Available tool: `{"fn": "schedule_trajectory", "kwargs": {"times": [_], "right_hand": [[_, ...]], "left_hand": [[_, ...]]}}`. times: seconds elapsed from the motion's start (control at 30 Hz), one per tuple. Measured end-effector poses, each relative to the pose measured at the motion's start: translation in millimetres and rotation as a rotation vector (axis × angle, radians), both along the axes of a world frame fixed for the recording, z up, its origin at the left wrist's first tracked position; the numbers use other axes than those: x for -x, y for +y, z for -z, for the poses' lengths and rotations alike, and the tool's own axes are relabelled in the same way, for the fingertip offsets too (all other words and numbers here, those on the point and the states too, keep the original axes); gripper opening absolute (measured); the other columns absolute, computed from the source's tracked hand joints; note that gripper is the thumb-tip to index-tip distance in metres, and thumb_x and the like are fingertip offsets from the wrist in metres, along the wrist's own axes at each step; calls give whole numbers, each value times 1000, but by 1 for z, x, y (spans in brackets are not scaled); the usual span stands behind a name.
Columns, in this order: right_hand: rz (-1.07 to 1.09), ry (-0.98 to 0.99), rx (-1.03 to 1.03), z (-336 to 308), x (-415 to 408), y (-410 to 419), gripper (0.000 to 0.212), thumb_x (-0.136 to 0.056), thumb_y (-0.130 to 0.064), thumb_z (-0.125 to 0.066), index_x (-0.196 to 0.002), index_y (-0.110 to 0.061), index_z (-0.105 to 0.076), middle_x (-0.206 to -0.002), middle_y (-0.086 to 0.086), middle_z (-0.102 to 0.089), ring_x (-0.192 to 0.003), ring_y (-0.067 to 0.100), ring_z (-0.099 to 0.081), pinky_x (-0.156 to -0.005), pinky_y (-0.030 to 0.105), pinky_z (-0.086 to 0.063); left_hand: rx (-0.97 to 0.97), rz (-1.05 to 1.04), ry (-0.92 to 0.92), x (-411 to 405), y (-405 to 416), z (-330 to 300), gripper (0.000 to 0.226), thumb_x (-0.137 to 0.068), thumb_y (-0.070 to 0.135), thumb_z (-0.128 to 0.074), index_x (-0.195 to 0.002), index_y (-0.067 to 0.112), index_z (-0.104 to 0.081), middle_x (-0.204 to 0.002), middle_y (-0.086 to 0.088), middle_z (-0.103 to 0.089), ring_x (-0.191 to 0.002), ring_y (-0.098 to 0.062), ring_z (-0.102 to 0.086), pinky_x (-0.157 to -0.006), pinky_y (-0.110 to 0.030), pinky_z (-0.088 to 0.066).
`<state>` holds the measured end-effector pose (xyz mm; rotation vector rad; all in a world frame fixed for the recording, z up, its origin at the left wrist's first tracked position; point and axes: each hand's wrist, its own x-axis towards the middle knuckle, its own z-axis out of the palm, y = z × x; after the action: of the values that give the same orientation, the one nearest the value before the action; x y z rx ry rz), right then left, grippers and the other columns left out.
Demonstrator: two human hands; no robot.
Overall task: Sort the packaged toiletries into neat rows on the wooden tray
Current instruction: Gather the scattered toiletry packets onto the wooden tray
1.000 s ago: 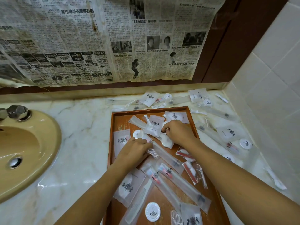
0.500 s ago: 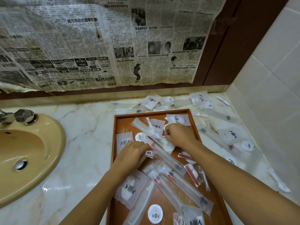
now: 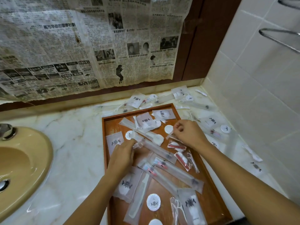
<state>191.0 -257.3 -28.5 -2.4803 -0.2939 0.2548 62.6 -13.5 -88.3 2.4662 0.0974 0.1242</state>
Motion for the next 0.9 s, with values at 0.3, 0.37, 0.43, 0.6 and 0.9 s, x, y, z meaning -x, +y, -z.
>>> {"fn": "schedule_trajectory", "kwargs": {"times": [0.3, 0.37, 0.43, 0.6, 0.9], "right_hand": [[192, 57, -33, 11, 59, -41, 16, -84, -11, -67, -79, -25, -66, -71, -7, -69, -64, 4, -64, -57, 16, -48], [228, 61, -37, 14, 68, -45, 12, -90, -12, -62, -90, -24, -59, -78, -3, -67, -68, 6, -64, -56, 20, -50], [247, 96, -52, 15, 75, -47, 15, -94, -9, -55, -101, -22, -50, -81, 3, -67, -61, 10, -66, -50, 21, -50], [227, 145, -7, 15, 90, -40, 26, -98, -25, -51, -122, -20, -40, -89, -2, -58, -67, 6, -56, -54, 20, -38], [365, 184, 214, 38, 105, -24, 40, -101, -43, -41, -119, -8, -48, -115, 16, -62, -91, 25, -61, -73, 30, -46]], "left_hand": [[14, 42, 36, 32, 3, 10, 26, -101, 30, -30, -89, 33, -53, -95, 11, -65, -87, -6, -59, -82, -35, -53], [8, 56, 25, 35, 5, 13, 24, -103, 26, -33, -91, 34, -52, -96, 11, -64, -89, -5, -58, -83, -34, -53], [14, 50, 10, 33, 9, 19, 24, -100, 25, -31, -92, 36, -50, -94, 12, -62, -89, -9, -57, -81, -38, -52], [43, 42, -7, 29, 12, 25, 23, -97, 25, -30, -93, 35, -50, -94, 13, -60, -88, -12, -56, -80, -41, -51], [20, 87, 56, 30, 11, 27, 23, -97, 33, -26, -91, 31, -47, -92, 13, -57, -88, -8, -54, -81, -41, -52]]}}
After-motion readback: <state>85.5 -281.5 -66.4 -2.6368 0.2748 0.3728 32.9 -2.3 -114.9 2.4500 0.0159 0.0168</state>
